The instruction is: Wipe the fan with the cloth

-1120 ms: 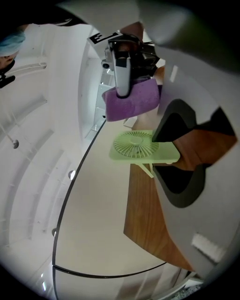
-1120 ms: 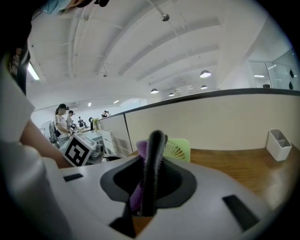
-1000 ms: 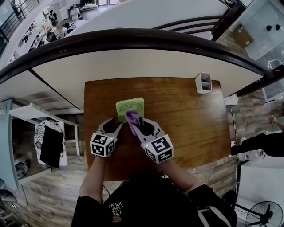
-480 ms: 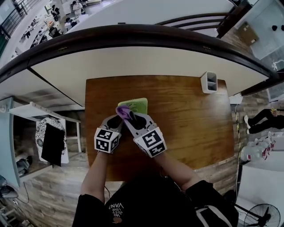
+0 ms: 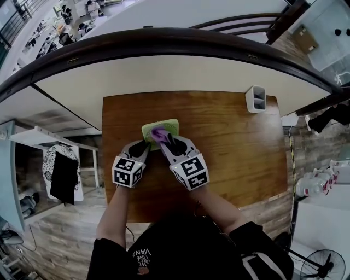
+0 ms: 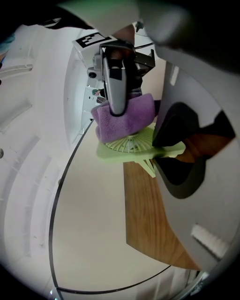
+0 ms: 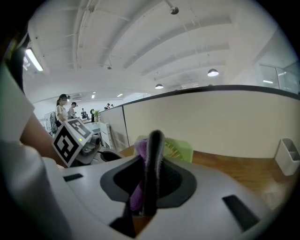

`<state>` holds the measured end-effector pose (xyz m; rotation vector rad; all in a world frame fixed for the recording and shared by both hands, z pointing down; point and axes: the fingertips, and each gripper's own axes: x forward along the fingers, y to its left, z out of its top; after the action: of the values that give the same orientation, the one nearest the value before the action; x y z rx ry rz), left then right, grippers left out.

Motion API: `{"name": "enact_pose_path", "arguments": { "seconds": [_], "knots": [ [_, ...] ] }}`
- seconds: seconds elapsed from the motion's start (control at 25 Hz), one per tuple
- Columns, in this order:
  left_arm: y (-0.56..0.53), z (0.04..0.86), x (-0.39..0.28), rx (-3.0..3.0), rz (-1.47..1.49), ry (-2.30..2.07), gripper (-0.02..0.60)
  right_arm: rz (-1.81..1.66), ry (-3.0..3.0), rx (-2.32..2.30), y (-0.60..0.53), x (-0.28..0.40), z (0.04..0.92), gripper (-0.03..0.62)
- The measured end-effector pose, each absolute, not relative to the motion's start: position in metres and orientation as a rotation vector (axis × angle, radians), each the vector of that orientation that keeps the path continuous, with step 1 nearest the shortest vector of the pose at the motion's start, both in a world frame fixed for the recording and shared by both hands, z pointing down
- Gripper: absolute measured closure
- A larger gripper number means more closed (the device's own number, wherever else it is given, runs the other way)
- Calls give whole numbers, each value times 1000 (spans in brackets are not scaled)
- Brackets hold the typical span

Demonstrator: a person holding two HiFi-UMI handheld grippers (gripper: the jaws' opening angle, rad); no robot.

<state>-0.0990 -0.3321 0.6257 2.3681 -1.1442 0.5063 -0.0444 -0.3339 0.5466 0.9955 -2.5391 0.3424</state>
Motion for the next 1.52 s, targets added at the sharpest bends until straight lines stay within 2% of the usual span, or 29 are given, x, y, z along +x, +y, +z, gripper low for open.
{"name": "enact_pose_path", "arguments": {
  "seconds": [0.52,0.84,1.16,1.4,1.52],
  "knots": [
    [-334,626,-95,2377,505,-1127,497,426,-2421,1269,-353,32,548,510],
    [-324,623,-93,2359,478,-1117,472,357,-2537,1010,-320,-33,546,510],
    [-293,612,-124,2277,402,-1281,474,305,-2559,831,-311,-88,568,510],
    [-284,598,-135,2274,352,-1355,549,338,-2514,855,-314,-75,577,510],
    [-284,591,-130,2292,312,-1351,568,353,-2495,903,-317,-58,576,510]
  ]
}}
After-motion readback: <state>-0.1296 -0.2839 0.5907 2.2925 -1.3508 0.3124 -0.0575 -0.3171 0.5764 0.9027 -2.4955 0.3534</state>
